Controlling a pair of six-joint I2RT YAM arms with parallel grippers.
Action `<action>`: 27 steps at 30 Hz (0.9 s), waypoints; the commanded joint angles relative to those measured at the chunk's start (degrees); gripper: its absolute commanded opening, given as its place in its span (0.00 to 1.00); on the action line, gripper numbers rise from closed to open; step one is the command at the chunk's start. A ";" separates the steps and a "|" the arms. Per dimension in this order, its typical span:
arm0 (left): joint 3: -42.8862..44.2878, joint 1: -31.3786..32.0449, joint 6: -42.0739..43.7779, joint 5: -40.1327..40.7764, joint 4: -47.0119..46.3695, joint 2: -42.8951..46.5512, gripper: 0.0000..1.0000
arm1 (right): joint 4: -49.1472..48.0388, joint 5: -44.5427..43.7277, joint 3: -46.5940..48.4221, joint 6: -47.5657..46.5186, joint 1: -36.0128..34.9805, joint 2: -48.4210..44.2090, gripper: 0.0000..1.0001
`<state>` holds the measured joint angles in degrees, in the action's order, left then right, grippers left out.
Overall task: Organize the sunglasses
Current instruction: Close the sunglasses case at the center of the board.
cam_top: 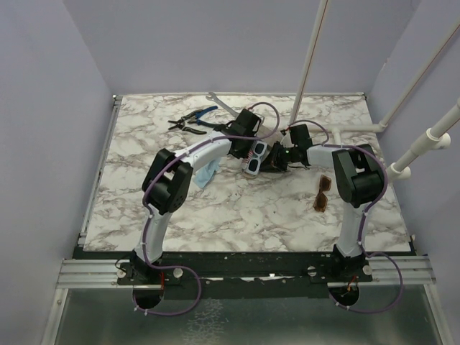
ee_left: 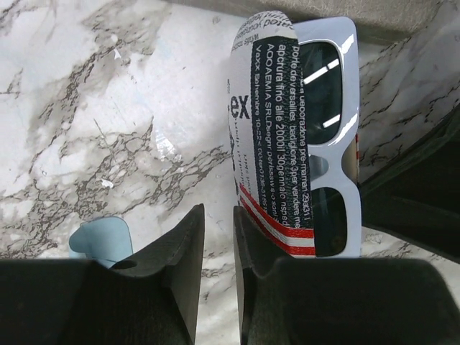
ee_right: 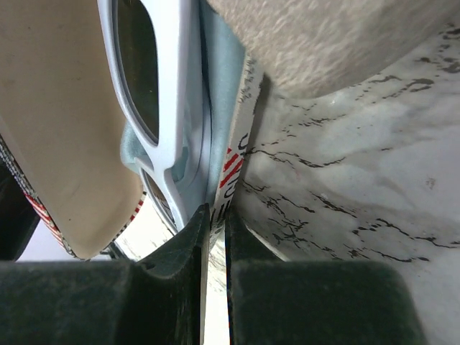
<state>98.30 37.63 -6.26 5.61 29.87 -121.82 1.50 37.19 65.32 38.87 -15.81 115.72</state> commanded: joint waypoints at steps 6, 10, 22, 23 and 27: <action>1.32 5.90 1.49 -1.53 -1.83 -2.53 0.24 | -2.77 1.74 3.91 -0.37 -2.20 0.06 0.10; -1.09 7.45 2.47 -0.30 -1.83 -2.08 0.22 | -3.31 2.07 4.29 0.35 -2.38 0.29 0.10; -3.01 10.30 1.19 0.80 -3.24 -2.67 0.19 | -5.26 2.57 4.05 1.55 -2.64 0.04 0.09; -2.71 10.39 0.91 0.81 -3.24 -2.30 0.19 | -5.32 2.48 4.03 1.56 -2.64 -0.04 0.09; -2.18 11.52 0.63 2.63 -3.24 -1.45 0.18 | -5.58 2.37 4.39 1.64 -2.65 -0.19 0.09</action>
<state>96.84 43.24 -1.28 17.56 26.17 -122.48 3.66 36.12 66.26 38.74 -16.16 115.74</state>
